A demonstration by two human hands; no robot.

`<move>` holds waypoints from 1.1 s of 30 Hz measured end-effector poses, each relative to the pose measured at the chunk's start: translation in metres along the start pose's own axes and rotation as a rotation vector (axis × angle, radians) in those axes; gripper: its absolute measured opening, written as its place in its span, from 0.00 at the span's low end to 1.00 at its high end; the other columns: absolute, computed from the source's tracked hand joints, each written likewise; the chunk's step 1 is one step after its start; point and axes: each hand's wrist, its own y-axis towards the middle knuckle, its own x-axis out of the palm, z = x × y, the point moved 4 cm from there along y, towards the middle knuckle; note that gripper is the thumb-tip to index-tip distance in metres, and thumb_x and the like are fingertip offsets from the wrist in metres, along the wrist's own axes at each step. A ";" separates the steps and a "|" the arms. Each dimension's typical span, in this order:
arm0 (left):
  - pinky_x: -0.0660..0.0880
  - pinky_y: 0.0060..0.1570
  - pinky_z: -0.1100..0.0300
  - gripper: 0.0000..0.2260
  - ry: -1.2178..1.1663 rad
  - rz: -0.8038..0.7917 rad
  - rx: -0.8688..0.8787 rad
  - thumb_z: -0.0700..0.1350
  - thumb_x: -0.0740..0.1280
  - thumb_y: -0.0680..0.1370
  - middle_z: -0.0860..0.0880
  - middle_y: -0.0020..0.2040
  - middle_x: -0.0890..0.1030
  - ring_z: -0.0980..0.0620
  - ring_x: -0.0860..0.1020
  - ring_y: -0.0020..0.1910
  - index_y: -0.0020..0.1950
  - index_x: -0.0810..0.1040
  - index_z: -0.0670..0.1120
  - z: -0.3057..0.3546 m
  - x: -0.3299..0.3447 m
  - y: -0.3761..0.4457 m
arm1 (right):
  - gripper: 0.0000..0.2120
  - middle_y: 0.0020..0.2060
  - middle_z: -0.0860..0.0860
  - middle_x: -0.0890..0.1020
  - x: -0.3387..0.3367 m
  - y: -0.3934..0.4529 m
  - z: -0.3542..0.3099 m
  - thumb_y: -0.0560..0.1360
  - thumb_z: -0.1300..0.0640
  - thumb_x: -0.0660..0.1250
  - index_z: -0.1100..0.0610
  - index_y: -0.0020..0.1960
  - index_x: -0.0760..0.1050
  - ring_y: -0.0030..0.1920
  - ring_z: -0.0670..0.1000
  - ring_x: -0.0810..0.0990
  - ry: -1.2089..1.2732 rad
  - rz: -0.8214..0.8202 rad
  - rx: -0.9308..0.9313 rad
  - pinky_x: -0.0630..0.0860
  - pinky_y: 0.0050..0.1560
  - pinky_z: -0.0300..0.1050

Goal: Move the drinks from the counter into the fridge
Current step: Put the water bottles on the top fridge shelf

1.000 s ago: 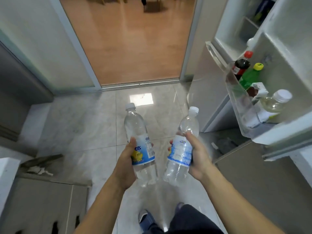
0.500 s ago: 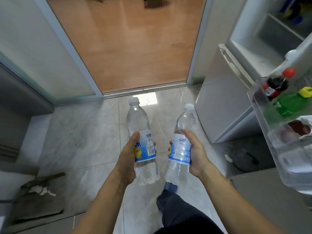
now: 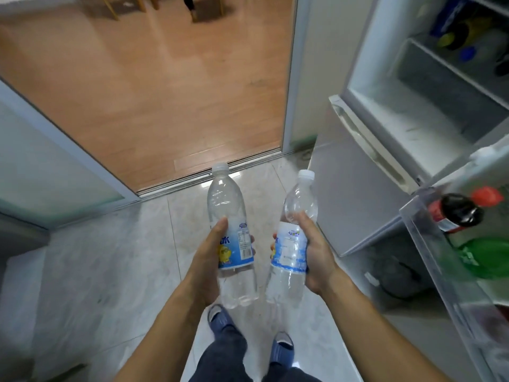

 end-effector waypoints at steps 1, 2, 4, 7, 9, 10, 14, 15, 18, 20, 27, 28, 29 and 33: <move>0.82 0.38 0.54 0.27 -0.001 -0.019 -0.010 0.65 0.64 0.68 0.43 0.48 0.86 0.45 0.86 0.43 0.55 0.81 0.46 0.006 0.003 0.014 | 0.26 0.40 0.58 0.80 0.001 0.010 -0.007 0.71 0.37 0.68 0.59 0.56 0.75 0.36 0.54 0.81 -0.003 0.013 -0.012 0.79 0.44 0.49; 0.82 0.37 0.54 0.27 -0.004 -0.037 -0.022 0.65 0.64 0.69 0.43 0.47 0.86 0.46 0.86 0.42 0.55 0.81 0.45 0.013 0.005 0.028 | 0.27 0.39 0.58 0.80 0.001 0.019 -0.013 0.71 0.36 0.68 0.58 0.55 0.76 0.37 0.54 0.81 -0.003 0.027 -0.024 0.79 0.44 0.50; 0.81 0.36 0.55 0.26 0.001 -0.077 -0.041 0.64 0.64 0.69 0.43 0.47 0.86 0.46 0.86 0.41 0.55 0.81 0.45 0.028 0.008 0.058 | 0.26 0.39 0.58 0.81 0.003 0.040 -0.027 0.70 0.36 0.69 0.57 0.55 0.77 0.37 0.55 0.81 0.011 0.069 -0.058 0.80 0.44 0.50; 0.81 0.35 0.55 0.25 0.027 -0.169 -0.054 0.64 0.65 0.68 0.42 0.47 0.86 0.46 0.86 0.41 0.52 0.82 0.46 0.058 0.014 0.103 | 0.23 0.39 0.58 0.81 0.012 0.070 -0.050 0.69 0.37 0.70 0.55 0.53 0.78 0.37 0.55 0.81 0.039 0.135 -0.121 0.79 0.43 0.50; 0.81 0.36 0.55 0.26 0.062 -0.237 -0.060 0.64 0.65 0.68 0.42 0.47 0.86 0.46 0.86 0.42 0.53 0.82 0.45 0.083 0.019 0.132 | 0.25 0.39 0.59 0.81 0.021 0.087 -0.067 0.66 0.36 0.72 0.56 0.52 0.79 0.36 0.55 0.82 0.045 0.194 -0.163 0.80 0.43 0.50; 0.82 0.36 0.55 0.27 0.085 -0.270 -0.065 0.65 0.66 0.67 0.42 0.48 0.86 0.46 0.86 0.42 0.54 0.82 0.45 0.096 0.021 0.145 | 0.28 0.39 0.58 0.82 0.025 0.094 -0.075 0.64 0.35 0.73 0.56 0.52 0.79 0.36 0.55 0.82 0.051 0.226 -0.177 0.81 0.42 0.50; 0.81 0.36 0.55 0.30 0.152 -0.385 -0.052 0.65 0.68 0.65 0.41 0.49 0.86 0.45 0.85 0.43 0.56 0.82 0.44 0.145 0.032 0.195 | 0.30 0.38 0.58 0.82 0.035 0.117 -0.107 0.61 0.35 0.75 0.58 0.51 0.79 0.35 0.55 0.83 0.109 0.310 -0.249 0.81 0.39 0.49; 0.81 0.36 0.55 0.30 0.164 -0.415 -0.048 0.65 0.68 0.65 0.40 0.49 0.86 0.45 0.85 0.43 0.56 0.82 0.44 0.154 0.037 0.207 | 0.30 0.38 0.58 0.82 0.035 0.121 -0.114 0.61 0.35 0.75 0.58 0.50 0.80 0.36 0.55 0.83 0.118 0.329 -0.269 0.81 0.39 0.49; 0.81 0.38 0.54 0.26 0.212 -0.487 -0.065 0.65 0.68 0.66 0.41 0.49 0.86 0.44 0.85 0.43 0.52 0.85 0.47 0.173 0.058 0.236 | 0.32 0.39 0.58 0.83 0.029 0.132 -0.130 0.60 0.33 0.76 0.57 0.51 0.80 0.37 0.56 0.84 0.153 0.384 -0.312 0.81 0.40 0.50; 0.81 0.42 0.52 0.23 0.251 -0.535 -0.071 0.65 0.70 0.68 0.41 0.49 0.86 0.44 0.85 0.44 0.50 0.85 0.48 0.181 0.078 0.250 | 0.39 0.40 0.59 0.83 0.022 0.137 -0.141 0.55 0.31 0.78 0.58 0.54 0.79 0.38 0.56 0.84 0.191 0.416 -0.342 0.80 0.41 0.50; 0.81 0.39 0.55 0.29 0.379 -0.723 -0.083 0.66 0.70 0.66 0.44 0.50 0.86 0.46 0.85 0.45 0.58 0.82 0.47 0.205 0.185 0.282 | 0.38 0.43 0.58 0.84 -0.027 0.150 -0.198 0.52 0.31 0.79 0.56 0.52 0.82 0.39 0.56 0.84 0.300 0.528 -0.448 0.80 0.43 0.50; 0.81 0.38 0.56 0.30 0.391 -0.747 -0.081 0.67 0.72 0.64 0.45 0.49 0.86 0.47 0.85 0.45 0.58 0.82 0.48 0.209 0.200 0.285 | 0.37 0.42 0.59 0.84 -0.034 0.150 -0.209 0.52 0.31 0.79 0.57 0.51 0.82 0.39 0.56 0.84 0.316 0.534 -0.465 0.80 0.43 0.51; 0.81 0.38 0.57 0.31 0.396 -0.768 -0.079 0.67 0.71 0.64 0.45 0.49 0.86 0.48 0.86 0.45 0.57 0.82 0.48 0.213 0.216 0.287 | 0.37 0.42 0.59 0.83 -0.041 0.149 -0.221 0.52 0.31 0.79 0.57 0.49 0.82 0.39 0.56 0.83 0.330 0.546 -0.483 0.80 0.43 0.50; 0.82 0.45 0.55 0.31 0.405 -0.851 -0.062 0.65 0.72 0.63 0.45 0.49 0.86 0.48 0.85 0.46 0.58 0.82 0.47 0.231 0.279 0.299 | 0.38 0.43 0.60 0.84 -0.064 0.139 -0.272 0.51 0.31 0.80 0.56 0.50 0.82 0.40 0.58 0.84 0.336 0.673 -0.584 0.81 0.41 0.51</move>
